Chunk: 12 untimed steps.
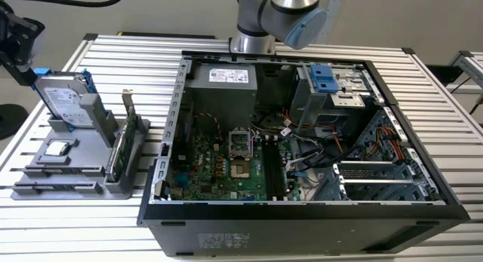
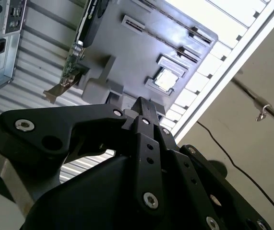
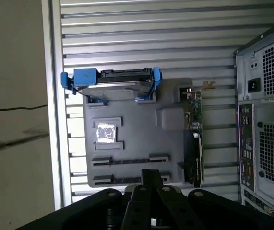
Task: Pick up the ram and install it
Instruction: 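Pick up the ram and move it above insertion slot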
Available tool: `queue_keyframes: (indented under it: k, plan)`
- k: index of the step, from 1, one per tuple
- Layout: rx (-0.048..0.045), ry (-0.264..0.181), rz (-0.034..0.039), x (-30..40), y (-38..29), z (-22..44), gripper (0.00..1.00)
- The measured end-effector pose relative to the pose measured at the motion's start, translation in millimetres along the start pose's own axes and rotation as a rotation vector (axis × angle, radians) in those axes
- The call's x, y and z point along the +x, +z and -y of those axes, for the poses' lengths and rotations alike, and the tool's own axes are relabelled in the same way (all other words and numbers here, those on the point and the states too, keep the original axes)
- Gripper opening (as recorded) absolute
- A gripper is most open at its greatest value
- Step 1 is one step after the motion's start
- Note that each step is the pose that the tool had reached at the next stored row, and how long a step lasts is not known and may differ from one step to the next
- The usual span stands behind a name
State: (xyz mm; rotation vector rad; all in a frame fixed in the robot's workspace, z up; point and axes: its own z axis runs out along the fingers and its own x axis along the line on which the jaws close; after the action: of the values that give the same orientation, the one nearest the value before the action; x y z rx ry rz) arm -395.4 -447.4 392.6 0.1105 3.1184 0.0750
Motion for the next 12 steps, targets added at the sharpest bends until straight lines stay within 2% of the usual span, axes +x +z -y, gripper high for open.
queue_keyframes:
  k: [12]
  plan:
    - [-0.0001, 0.0, 0.0001, -0.3, -0.1, 3.8, 0.0]
